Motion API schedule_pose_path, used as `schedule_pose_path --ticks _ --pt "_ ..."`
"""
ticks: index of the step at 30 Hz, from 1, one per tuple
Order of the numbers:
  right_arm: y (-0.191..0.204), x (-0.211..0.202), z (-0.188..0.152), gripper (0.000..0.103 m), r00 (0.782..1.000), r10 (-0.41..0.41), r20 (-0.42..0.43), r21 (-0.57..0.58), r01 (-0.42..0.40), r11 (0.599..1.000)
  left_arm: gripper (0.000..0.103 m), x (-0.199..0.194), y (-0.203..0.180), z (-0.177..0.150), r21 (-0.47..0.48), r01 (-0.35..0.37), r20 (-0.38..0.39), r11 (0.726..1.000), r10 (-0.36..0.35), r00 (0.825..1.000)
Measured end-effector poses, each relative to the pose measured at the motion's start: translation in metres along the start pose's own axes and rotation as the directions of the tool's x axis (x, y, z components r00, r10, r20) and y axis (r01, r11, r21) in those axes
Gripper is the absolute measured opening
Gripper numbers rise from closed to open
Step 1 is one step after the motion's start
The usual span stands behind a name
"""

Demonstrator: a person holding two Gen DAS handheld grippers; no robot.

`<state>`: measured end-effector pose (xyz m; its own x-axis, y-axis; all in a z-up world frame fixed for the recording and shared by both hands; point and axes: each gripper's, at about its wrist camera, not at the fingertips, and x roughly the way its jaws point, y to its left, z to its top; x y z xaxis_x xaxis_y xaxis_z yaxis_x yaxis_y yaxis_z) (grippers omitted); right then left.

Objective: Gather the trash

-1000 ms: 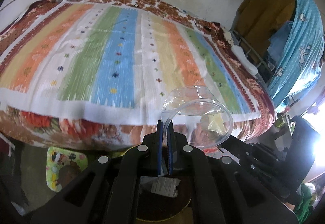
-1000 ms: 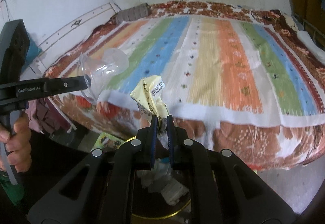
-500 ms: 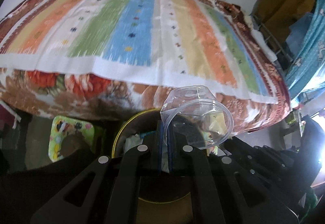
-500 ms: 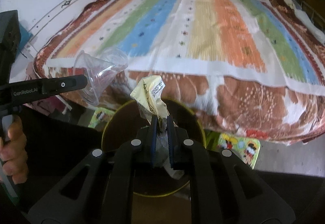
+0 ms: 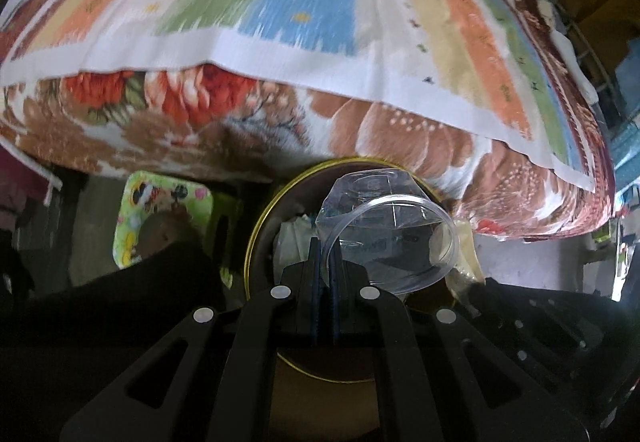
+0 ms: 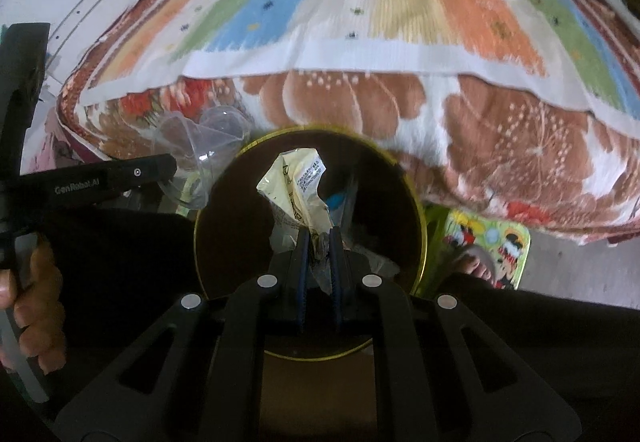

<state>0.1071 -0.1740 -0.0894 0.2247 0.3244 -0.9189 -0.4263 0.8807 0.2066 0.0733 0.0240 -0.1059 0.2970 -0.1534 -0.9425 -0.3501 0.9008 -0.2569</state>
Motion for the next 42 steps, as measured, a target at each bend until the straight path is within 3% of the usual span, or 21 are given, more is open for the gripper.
schedule_pose_path --ticks 8,9,10,12,14,17,21,25,27,29,37,40,42 --pt "-0.009 0.023 0.001 0.012 0.997 0.016 -0.071 0.07 -0.011 0.998 0.003 0.016 0.006 0.005 -0.066 -0.003 -0.043 0.998 0.0 0.999" --pt "-0.009 0.024 0.001 0.014 0.997 0.016 -0.073 0.072 -0.01 0.997 0.003 0.018 0.007 0.005 -0.073 -0.004 -0.048 0.997 0.0 0.999" --pt "-0.009 0.025 0.001 0.024 0.997 0.015 -0.074 0.074 -0.01 0.997 0.003 0.02 0.008 0.006 -0.082 -0.003 -0.051 0.997 -0.001 0.999" --pt "-0.01 0.026 0.002 0.03 0.997 0.014 -0.071 0.078 -0.008 0.997 0.01 0.023 0.01 0.009 -0.105 0.007 -0.053 0.994 -0.012 0.999" --pt "-0.011 0.028 0.002 0.036 0.997 0.015 -0.074 0.08 -0.009 0.997 0.027 0.024 0.012 0.011 -0.124 0.011 -0.046 0.992 -0.017 0.999" --pt "-0.01 0.028 0.003 0.04 0.997 0.018 -0.074 0.077 -0.012 0.997 0.029 0.019 0.011 0.013 -0.125 0.022 -0.023 0.992 -0.025 0.999" --pt "-0.01 0.024 0.002 0.042 0.998 0.023 -0.059 0.073 -0.018 0.997 0.036 0.006 0.002 0.011 -0.062 0.043 0.01 0.997 -0.042 0.999" --pt "-0.007 0.012 0.002 0.046 0.999 0.035 -0.025 0.06 -0.033 0.998 0.053 -0.019 -0.009 0.006 0.051 0.042 0.079 0.998 -0.046 0.996" --pt "-0.004 -0.001 0.0 0.048 0.999 0.042 0.011 0.032 -0.042 0.999 0.057 -0.033 -0.012 0.001 0.103 0.062 0.103 0.993 -0.073 0.992" --pt "-0.001 -0.017 -0.002 0.053 0.998 0.029 0.053 -0.013 -0.029 1.0 0.061 -0.045 -0.01 -0.004 0.142 0.08 0.116 0.987 -0.097 0.989" --pt "-0.001 -0.068 -0.019 0.076 0.986 0.044 0.158 -0.101 -0.028 0.994 0.085 -0.087 -0.014 -0.042 0.339 0.017 0.239 0.941 -0.104 0.966" --pt "-0.003 -0.083 -0.027 0.09 0.979 0.058 0.195 -0.109 -0.037 0.993 0.097 -0.094 -0.01 -0.055 0.348 0.034 0.253 0.937 -0.129 0.959" --pt "-0.005 -0.094 -0.033 0.094 0.973 0.056 0.223 -0.11 -0.032 0.993 0.097 -0.098 -0.004 -0.063 0.33 0.02 0.293 0.944 -0.123 0.948"
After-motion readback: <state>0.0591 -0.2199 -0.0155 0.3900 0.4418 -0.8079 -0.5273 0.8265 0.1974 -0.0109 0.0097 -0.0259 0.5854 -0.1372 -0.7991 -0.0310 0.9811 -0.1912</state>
